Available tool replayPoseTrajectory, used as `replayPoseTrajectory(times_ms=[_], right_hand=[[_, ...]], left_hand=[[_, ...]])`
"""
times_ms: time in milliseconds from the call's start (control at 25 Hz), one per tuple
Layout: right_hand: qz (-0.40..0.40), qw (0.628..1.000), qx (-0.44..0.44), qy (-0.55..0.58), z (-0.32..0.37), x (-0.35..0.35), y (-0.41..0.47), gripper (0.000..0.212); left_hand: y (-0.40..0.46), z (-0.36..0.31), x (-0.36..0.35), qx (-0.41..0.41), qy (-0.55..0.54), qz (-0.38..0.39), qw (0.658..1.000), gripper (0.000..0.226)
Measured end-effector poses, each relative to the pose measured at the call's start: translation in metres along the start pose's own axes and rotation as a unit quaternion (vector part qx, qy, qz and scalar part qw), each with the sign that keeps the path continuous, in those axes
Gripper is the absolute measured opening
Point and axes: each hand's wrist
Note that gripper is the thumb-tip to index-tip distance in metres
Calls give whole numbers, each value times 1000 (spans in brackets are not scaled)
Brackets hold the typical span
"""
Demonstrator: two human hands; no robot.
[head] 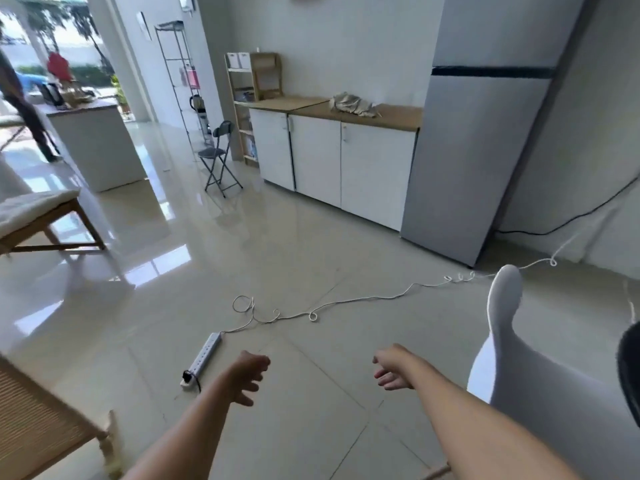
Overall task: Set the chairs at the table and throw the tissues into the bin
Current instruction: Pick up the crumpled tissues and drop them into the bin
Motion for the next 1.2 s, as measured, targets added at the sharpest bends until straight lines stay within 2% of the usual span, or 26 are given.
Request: replayPoseTrajectory(times_ms=[160, 320, 440, 600, 720, 800, 880, 1000, 1200], right_hand=[[-49, 995, -46, 78, 9, 39, 31, 16], [-98, 975, -94, 174, -15, 67, 34, 17], [-138, 948, -140, 250, -49, 74, 18, 19], [-206, 874, -204, 390, -112, 75, -41, 12], [-256, 818, -224, 464, -160, 72, -93, 36], [-292, 772, -232, 515, -193, 75, -124, 44], [-316, 728, -238, 560, -224, 81, -151, 47], [-369, 699, -237, 565, -265, 99, -187, 40], [-408, 676, -243, 563, -338, 147, -230, 24]], left_hand=[[53, -84, -42, -31, 73, 71, 994, 7], [71, -135, -98, -79, 155, 140, 975, 6], [64, -152, -144, -118, 238, 208, 941, 8], [35, -154, -214, -166, 344, 298, 875, 8], [-4, -143, -262, -200, 404, 355, 819, 18], [-38, -135, -292, -223, 430, 396, 780, 22], [-74, -126, -321, -233, 449, 430, 748, 16], [-119, -114, -362, -267, 464, 445, 718, 15], [-192, -104, -441, -340, 463, 449, 684, 18]])
Point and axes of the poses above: each hand's wrist, its own y-axis towards the middle knuckle, its own x-axis out of the back of the hand, z = x × y, and after that the axes turned 5 degrees about -z, right-handed
